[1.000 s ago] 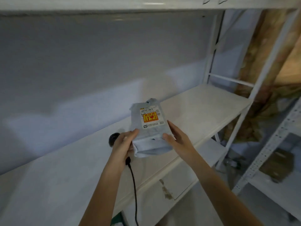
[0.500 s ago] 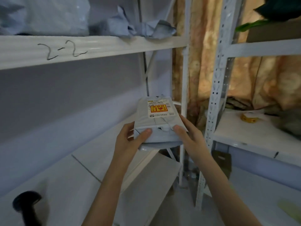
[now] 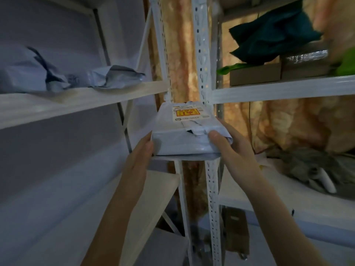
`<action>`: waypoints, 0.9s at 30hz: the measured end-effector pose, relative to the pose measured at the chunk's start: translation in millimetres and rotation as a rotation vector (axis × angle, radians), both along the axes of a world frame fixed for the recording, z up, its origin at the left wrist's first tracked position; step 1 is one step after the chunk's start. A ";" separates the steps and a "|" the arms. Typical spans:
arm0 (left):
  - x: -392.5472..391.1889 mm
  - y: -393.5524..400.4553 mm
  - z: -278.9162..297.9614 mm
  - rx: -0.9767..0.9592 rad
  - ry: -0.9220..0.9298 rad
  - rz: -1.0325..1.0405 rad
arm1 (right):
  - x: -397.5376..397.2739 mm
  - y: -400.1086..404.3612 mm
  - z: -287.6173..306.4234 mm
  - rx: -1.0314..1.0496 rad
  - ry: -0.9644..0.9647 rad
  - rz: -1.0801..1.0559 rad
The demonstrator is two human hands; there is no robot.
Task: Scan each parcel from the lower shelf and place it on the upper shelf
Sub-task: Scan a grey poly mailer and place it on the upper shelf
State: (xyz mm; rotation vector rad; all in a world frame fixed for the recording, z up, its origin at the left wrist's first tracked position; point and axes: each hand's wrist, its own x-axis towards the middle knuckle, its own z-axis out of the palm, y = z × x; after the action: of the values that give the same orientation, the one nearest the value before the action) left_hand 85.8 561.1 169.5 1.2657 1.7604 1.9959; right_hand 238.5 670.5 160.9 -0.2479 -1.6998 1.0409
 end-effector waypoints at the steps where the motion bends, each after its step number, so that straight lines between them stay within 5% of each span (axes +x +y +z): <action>1: -1.8 8.6 5.5 0.030 0.040 -0.034 | -3.5 7.5 6.5 0.014 0.020 -0.010; 4: -7.0 33.3 21.8 0.104 0.191 -0.100 | -16.9 29.2 30.2 0.029 0.086 -0.007; 13: -38.6 114.1 68.2 0.269 0.272 -0.002 | -60.1 99.7 73.1 0.100 0.254 -0.049; 27: -80.5 207.4 93.6 0.146 0.379 0.526 | -182.2 223.3 102.7 -0.165 0.285 0.219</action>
State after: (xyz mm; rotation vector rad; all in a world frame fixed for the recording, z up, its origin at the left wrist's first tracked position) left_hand 5.3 768.5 263.0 1.4120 2.3659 2.3047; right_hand 56.3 893.8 263.7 -0.0149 -1.4069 1.3146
